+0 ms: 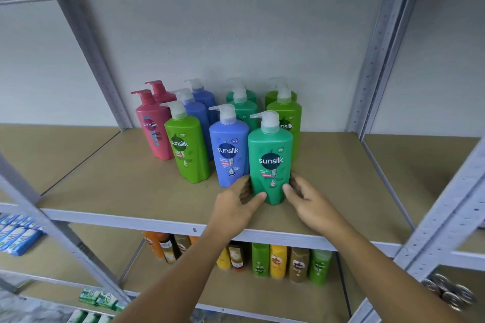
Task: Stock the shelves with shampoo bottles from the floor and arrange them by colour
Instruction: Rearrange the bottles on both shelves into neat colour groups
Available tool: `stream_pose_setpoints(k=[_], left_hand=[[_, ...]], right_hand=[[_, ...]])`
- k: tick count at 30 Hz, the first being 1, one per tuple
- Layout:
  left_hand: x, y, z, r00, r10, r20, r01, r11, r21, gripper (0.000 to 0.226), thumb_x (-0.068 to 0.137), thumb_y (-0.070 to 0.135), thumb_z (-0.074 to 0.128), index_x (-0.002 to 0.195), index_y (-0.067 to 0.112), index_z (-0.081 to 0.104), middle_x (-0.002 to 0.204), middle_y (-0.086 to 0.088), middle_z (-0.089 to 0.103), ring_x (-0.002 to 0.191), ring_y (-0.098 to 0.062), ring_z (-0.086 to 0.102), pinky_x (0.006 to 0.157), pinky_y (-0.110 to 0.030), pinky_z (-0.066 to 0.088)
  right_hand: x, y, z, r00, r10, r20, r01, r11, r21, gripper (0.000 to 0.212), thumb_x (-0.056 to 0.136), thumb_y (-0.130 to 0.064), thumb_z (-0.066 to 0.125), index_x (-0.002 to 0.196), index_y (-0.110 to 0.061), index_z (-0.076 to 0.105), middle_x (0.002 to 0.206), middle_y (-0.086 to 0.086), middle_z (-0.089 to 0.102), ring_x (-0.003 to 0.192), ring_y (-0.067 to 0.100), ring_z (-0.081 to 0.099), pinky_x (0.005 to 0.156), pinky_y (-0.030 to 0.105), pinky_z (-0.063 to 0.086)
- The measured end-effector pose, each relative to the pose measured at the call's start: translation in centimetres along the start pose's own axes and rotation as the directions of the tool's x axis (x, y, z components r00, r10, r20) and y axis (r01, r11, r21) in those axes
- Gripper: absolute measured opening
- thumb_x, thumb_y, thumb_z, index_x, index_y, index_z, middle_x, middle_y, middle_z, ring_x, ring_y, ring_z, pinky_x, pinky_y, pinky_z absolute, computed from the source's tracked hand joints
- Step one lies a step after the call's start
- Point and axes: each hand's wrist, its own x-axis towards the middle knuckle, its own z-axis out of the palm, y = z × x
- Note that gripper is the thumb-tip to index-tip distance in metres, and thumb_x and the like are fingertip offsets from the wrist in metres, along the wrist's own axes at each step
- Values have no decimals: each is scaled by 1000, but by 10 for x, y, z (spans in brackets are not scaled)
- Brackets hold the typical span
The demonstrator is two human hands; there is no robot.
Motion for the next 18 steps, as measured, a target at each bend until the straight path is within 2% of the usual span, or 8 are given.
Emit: stream_pose_setpoints(k=[2, 3, 6, 9, 12, 14, 16, 18], left_hand=[[1, 6, -3, 1000, -18, 20, 19, 999, -44, 45, 86, 28, 80, 126, 22, 62, 116, 13, 72, 107, 3, 67, 100, -28, 54], [1, 6, -4, 999, -27, 24, 28, 998, -48, 47, 84, 31, 82, 126, 24, 62, 114, 13, 72, 105, 3, 67, 99, -28, 54], [-5, 2, -12, 999, -33, 30, 34, 999, -38, 60, 75, 44, 86, 126, 25, 60, 112, 13, 72, 104, 1, 67, 97, -31, 56], [-17, -3, -22, 998, -37, 41, 38, 998, -40, 73, 71, 45, 89, 133, 28, 53, 116, 15, 70, 106, 1, 66, 97, -30, 56], [-23, -3, -36, 1000, -18, 16, 19, 1000, -22, 83, 68, 52, 88, 136, 33, 46, 121, 17, 68, 109, 0, 65, 95, -31, 56], [-24, -3, -45, 1000, -4, -15, 5, 1000, 14, 80, 69, 54, 87, 134, 36, 45, 120, 19, 68, 108, 2, 64, 94, -31, 56], [-25, -5, -54, 999, -10, -32, 11, 1000, 17, 76, 72, 47, 88, 134, 34, 46, 118, 20, 67, 105, 4, 64, 94, -31, 57], [-26, -9, -61, 999, -22, -37, 22, 1000, 5, 73, 73, 44, 88, 133, 34, 47, 117, 19, 68, 104, 1, 66, 94, -32, 57]], right_hand=[[0, 0, 1, 1000, 3, 4, -3, 1000, -16, 63, 83, -65, 58, 142, -49, 41, 137, -23, 59, 126, -3, 55, 113, 37, 42], [0, 0, 1, 1000, 4, 3, -4, 1000, -24, 65, 81, -65, 59, 141, -50, 41, 136, -22, 60, 124, -3, 56, 112, 39, 43], [-6, -7, 7, 1000, -15, -3, 15, 999, -37, 56, 88, -50, 67, 139, -48, 44, 131, -21, 63, 120, -4, 59, 110, 38, 46], [-13, -13, 17, 999, -50, 0, 50, 998, -39, 55, 92, -34, 70, 141, -41, 46, 131, -21, 63, 118, -8, 58, 108, 27, 46], [-14, -22, 30, 994, -84, 66, 85, 996, -17, 56, 94, -34, 69, 146, -33, 48, 136, -19, 62, 124, -6, 56, 107, 23, 43], [-11, -26, 36, 992, -87, 89, 88, 996, -1, 49, 98, -32, 64, 145, -29, 51, 138, -19, 60, 126, -6, 55, 107, 21, 42], [-8, -33, 40, 995, -71, 63, 71, 997, 9, 37, 102, -30, 57, 139, -29, 59, 132, -22, 62, 120, -11, 56, 104, 17, 43], [-1, -38, 43, 999, -42, -11, 42, 999, 5, 29, 103, -35, 53, 129, -29, 65, 122, -22, 66, 113, -11, 58, 101, 19, 45]])
